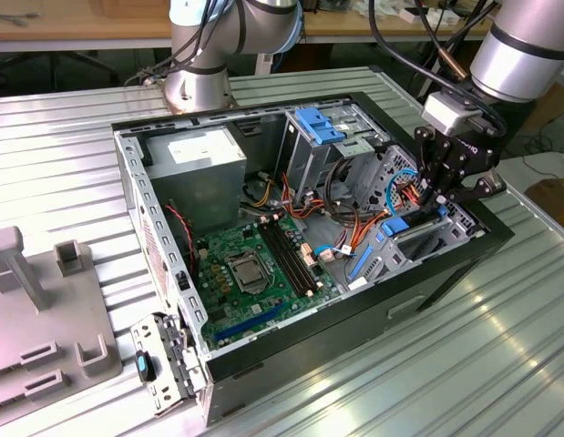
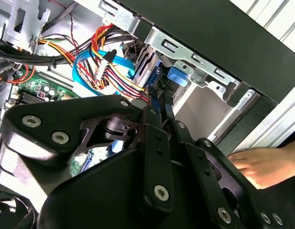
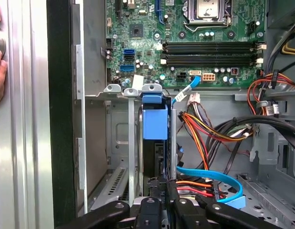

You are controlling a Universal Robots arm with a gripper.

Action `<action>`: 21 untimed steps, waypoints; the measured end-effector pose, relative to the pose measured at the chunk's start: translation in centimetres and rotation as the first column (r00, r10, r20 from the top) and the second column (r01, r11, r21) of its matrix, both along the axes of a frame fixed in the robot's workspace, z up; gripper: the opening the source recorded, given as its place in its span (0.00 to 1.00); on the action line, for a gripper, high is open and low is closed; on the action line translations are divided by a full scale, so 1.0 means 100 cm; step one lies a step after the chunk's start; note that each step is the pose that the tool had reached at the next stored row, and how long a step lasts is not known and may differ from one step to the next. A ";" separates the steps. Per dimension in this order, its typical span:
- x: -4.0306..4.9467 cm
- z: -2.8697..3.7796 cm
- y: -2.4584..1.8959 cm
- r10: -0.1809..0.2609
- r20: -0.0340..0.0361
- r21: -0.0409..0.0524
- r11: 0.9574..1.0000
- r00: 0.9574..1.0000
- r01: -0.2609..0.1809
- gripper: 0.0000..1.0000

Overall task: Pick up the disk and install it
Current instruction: 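Insert the first disk wire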

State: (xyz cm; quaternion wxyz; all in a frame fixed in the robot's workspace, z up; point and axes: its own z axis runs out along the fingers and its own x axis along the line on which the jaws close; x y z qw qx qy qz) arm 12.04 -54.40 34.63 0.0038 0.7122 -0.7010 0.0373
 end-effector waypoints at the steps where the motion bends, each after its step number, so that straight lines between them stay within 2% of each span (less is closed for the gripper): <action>1: 0.0000 -0.0001 0.0001 0.004 0.000 0.000 1.000 1.000 -0.004 0.17; 6: 0.0000 -0.0002 0.0004 0.026 0.000 0.000 1.000 1.000 -0.026 0.17; 21: 0.0000 -0.0063 0.0004 0.027 0.000 0.000 1.000 1.000 -0.027 0.17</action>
